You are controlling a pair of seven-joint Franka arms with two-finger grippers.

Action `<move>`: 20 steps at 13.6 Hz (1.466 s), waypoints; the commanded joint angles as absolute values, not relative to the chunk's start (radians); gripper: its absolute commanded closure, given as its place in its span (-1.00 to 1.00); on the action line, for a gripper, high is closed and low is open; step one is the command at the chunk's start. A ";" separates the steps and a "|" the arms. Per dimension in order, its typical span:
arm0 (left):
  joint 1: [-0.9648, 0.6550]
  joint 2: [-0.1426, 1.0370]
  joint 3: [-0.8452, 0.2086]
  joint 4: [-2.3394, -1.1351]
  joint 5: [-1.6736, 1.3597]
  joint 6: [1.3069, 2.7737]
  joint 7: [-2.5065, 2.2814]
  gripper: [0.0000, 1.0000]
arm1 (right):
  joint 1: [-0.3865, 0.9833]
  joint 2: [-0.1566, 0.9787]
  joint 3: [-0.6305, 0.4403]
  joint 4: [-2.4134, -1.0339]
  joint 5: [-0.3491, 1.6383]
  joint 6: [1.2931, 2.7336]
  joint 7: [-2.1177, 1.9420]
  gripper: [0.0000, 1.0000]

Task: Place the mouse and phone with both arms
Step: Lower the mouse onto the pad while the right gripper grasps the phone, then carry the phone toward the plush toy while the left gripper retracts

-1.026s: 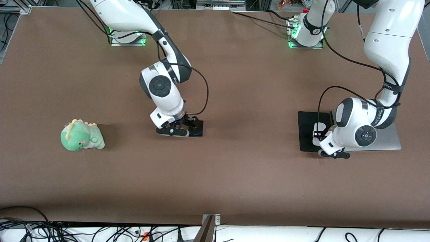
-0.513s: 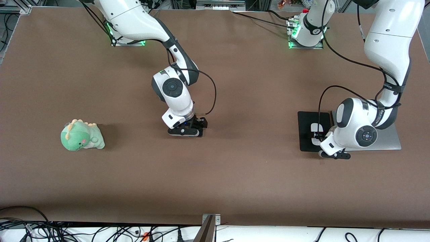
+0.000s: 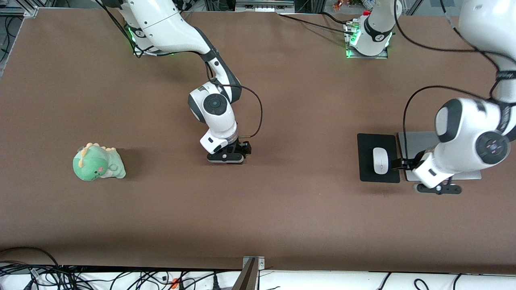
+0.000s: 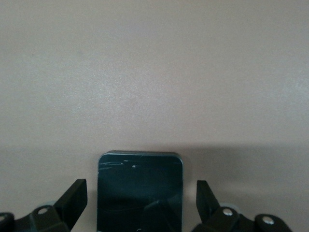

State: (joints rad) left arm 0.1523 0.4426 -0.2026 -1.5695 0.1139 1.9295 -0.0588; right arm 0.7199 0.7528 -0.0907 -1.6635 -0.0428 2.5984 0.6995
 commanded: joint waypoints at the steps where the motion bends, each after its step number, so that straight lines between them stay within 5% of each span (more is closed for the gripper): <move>1: 0.158 0.293 -0.209 -1.595 0.095 1.858 -0.074 -1.00 | 0.733 0.762 -0.104 -1.658 -0.066 2.615 0.721 -1.00; 6: 0.161 0.121 -0.207 -1.594 0.046 1.737 -0.081 -1.00 | 0.741 0.776 -0.104 -1.657 -0.066 2.637 0.721 -1.00; 12: 0.153 0.098 -0.209 -1.572 0.044 1.720 -0.077 -1.00 | 0.753 0.799 -0.106 -1.657 -0.067 2.665 0.721 -0.95; 14: 0.108 0.091 -0.183 -1.574 0.044 1.718 -0.081 -1.00 | 0.753 0.801 -0.110 -1.658 -0.071 2.665 0.718 -0.70; 17: -0.039 0.081 -0.014 -1.578 0.041 1.704 -0.084 -1.00 | 0.752 0.799 -0.110 -1.657 -0.080 2.660 0.709 0.09; 20: -0.068 0.067 0.023 -1.586 0.021 1.703 -0.084 -1.00 | 0.749 0.796 -0.112 -1.657 -0.081 2.654 0.698 0.43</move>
